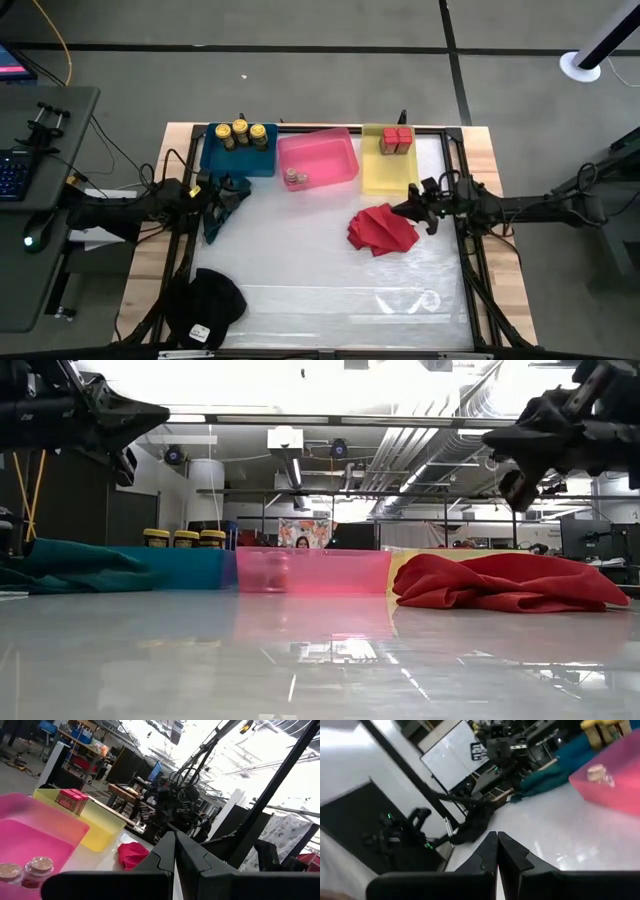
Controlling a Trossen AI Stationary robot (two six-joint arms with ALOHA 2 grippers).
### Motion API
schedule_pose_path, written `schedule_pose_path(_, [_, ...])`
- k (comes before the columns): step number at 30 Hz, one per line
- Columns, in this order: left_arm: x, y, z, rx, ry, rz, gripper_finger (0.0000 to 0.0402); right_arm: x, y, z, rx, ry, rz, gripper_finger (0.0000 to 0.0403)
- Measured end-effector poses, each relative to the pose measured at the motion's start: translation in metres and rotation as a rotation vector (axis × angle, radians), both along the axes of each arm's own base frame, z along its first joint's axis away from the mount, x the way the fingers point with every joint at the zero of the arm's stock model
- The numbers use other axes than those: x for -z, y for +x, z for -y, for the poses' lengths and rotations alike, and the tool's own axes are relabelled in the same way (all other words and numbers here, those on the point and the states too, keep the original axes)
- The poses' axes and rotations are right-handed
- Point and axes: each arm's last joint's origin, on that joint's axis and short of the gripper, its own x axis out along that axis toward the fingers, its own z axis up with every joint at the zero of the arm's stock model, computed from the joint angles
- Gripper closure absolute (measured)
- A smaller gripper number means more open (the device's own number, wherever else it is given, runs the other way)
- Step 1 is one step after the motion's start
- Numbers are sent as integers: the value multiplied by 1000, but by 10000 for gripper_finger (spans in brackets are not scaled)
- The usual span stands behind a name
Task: Sort spices by type
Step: Return to Home Position
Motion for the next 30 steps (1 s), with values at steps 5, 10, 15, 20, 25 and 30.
schedule_pose_path(5, [0,0,0,1,0,-4,401,-3,0,-3,29,-136,38,403])
schedule_pose_path(10, [1,0,0,2,-1,-14,401,9,1,-2,75,-254,-71,403])
schedule_pose_path(15, [2,0,0,3,-1,-20,401,25,-2,-2,48,-296,-232,403])
schedule_pose_path(20, [2,0,0,3,-1,-20,401,38,-6,-2,24,-282,-377,402])
schedule_pose_path(25, [2,0,0,3,-1,-20,401,46,-10,-3,9,-273,-471,402])
schedule_pose_path(30, [2,0,0,4,-1,-20,401,34,-16,-3,34,-286,-354,402])
